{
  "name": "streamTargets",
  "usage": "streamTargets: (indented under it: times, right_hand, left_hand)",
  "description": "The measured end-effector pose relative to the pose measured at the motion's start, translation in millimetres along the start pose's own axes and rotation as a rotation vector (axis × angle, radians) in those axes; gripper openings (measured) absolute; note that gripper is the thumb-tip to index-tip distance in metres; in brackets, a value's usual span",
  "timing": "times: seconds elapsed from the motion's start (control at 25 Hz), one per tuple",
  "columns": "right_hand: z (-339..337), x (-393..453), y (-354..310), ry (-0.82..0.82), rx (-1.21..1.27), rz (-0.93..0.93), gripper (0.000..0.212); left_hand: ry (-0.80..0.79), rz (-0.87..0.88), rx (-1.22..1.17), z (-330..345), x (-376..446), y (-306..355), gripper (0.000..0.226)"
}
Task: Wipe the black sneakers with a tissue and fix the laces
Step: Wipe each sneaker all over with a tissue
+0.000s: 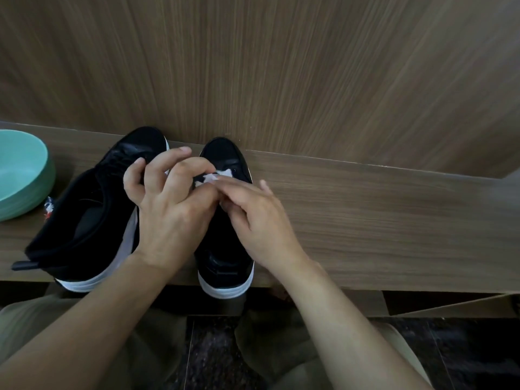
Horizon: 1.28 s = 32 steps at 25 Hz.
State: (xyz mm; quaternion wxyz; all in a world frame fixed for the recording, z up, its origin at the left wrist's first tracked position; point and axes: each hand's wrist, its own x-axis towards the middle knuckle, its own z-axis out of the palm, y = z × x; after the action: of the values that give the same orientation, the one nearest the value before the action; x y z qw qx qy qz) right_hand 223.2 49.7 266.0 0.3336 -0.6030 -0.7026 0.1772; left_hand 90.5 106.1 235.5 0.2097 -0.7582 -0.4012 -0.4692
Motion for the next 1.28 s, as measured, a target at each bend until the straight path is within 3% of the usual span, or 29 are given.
streamTargets:
  times: [0.08, 0.16, 0.36, 0.48, 0.64, 0.72, 0.92, 1.04, 1.16, 1.28]
  right_hand:
    - [0.7, 7.7, 5.1, -0.057, -0.155, 0.036, 0.054]
    - [2.2, 13.2, 2.2, -0.023, -0.161, 0.091, 0.056]
    - [-3.5, 7.1, -15.0, 0.114, -0.315, 0.021, 0.04]
    - [-33.6, -7.4, 3.4, -0.012, -0.097, 0.162, 0.036]
    - [-45.8, -20.3, 17.6, 0.245, 0.234, 0.267, 0.035]
    - [-32.0, -24.3, 3.4, 0.272, 0.184, 0.211, 0.034]
    - [9.5, -70.0, -29.6, 0.083, -0.285, -0.268, 0.036]
    - [-11.1, -80.4, 0.5, 0.176, -0.348, -0.218, 0.034]
    - [-4.1, -81.6, -4.9, 0.298, -0.26, -0.145, 0.03]
    - [18.9, -77.4, -22.9, 0.236, -0.257, -0.228, 0.021]
  left_hand:
    - [-0.011, -0.008, -0.006, 2.5, -0.5, 1.3, 0.025]
    - [-0.025, -0.025, -0.007, 4.9, 0.9, 1.3, 0.025]
    - [-0.119, -0.1, -0.056, 4.6, -2.3, -1.5, 0.019]
    - [-0.196, -0.142, -0.14, 0.6, -0.6, -4.2, 0.014]
    - [-0.388, -0.304, -0.383, 5.4, 3.0, -0.8, 0.012]
    - [-0.446, -0.352, -0.431, 10.6, 1.4, 0.9, 0.015]
    - [-0.473, -0.323, -0.449, 14.0, -1.1, -3.7, 0.017]
    - [-0.482, -0.327, -0.43, 13.6, -2.9, -5.3, 0.017]
    - [-0.477, -0.356, -0.431, 13.8, -2.5, -2.8, 0.017]
    - [-0.484, -0.354, -0.429, 13.5, -3.0, -1.0, 0.019]
